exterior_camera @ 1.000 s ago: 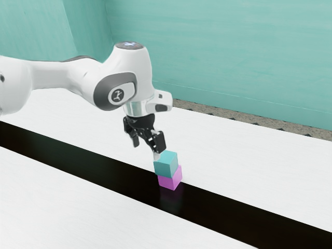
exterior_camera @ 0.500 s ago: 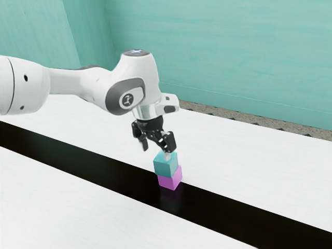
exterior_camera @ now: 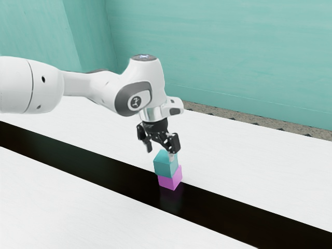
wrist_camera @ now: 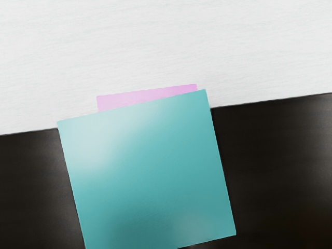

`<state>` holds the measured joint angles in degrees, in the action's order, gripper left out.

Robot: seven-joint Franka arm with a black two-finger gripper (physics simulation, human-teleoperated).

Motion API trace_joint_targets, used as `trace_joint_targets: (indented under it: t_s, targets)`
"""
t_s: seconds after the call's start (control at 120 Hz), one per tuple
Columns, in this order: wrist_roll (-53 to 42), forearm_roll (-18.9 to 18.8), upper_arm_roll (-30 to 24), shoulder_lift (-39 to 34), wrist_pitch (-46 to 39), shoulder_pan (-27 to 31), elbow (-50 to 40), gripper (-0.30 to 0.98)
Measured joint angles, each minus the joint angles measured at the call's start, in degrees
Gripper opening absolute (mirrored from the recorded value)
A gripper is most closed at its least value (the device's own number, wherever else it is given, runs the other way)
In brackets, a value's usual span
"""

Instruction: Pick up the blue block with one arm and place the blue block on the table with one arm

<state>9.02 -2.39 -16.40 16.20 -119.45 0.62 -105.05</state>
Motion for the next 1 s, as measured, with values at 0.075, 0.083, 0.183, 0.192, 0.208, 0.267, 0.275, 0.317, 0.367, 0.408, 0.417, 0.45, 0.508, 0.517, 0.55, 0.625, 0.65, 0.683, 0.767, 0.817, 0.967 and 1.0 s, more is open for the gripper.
trace_joint_targets:
  t_s: [0.075, 0.083, 0.183, 0.192, 0.208, 0.267, 0.275, 0.317, 0.367, 0.408, 0.417, 0.45, 0.508, 0.517, 0.55, 0.625, 0.65, 0.683, 0.767, 0.817, 0.967, 1.0]
  targets:
    - [0.20, -0.28, 0.07, 1.68, 0.06, -0.01, 1.26, 0.69]
    - [0.22, -0.31, 0.08, 1.82, 0.06, -0.01, 1.35, 0.69]
    - [0.44, -0.57, 0.14, 2.79, 0.14, 0.03, 1.82, 0.69]
    - [0.45, -0.58, 0.14, 2.87, 0.15, 0.03, 1.83, 0.69]
    - [0.48, -0.60, 0.14, 3.00, 0.16, 0.02, 1.86, 0.69]
    - [0.58, -0.96, 0.14, 3.29, 0.19, 0.08, 1.90, 0.69]
    - [0.59, -1.05, 0.14, 3.32, 0.19, 0.06, 1.91, 0.69]
    - [0.66, -1.39, 0.14, 3.44, 0.21, 0.02, 1.96, 0.69]
    - [0.72, -1.69, 0.14, 3.68, 0.22, 0.01, 2.10, 0.69]
    - [0.76, -1.85, 0.17, 4.00, 0.21, -0.02, 2.32, 0.69]
    - [0.77, -1.88, 0.16, 4.08, 0.21, -0.04, 2.39, 0.69]
    - [0.80, -1.97, 0.15, 4.61, 0.21, -0.11, 2.79, 0.69]
    - [0.86, -2.10, 0.15, 5.32, 0.22, -0.21, 3.44, 0.69]
    - [0.86, -2.12, 0.15, 5.46, 0.22, -0.22, 3.54, 0.69]
    - [0.89, -2.18, 0.15, 6.01, 0.23, -0.24, 3.82, 0.69]
    - [0.93, -2.34, 0.19, 7.67, 0.24, -0.06, 5.10, 0.69]
    - [0.94, -2.50, 0.21, 8.07, 0.25, -0.05, 5.50, 0.69]
    - [0.94, -2.76, 0.22, 8.50, 0.26, -0.02, 5.90, 0.69]
    - [0.92, -3.58, 0.21, 9.66, 0.27, 0.19, 6.43, 0.69]
    - [0.87, -4.02, 0.23, 10.18, 0.27, 0.30, 6.58, 0.69]
    - [0.75, -4.53, 0.17, 10.40, 0.24, 0.01, 6.59, 0.69]
    - [0.73, -4.53, 0.16, 10.26, 0.24, 0.02, 6.51, 0.69]
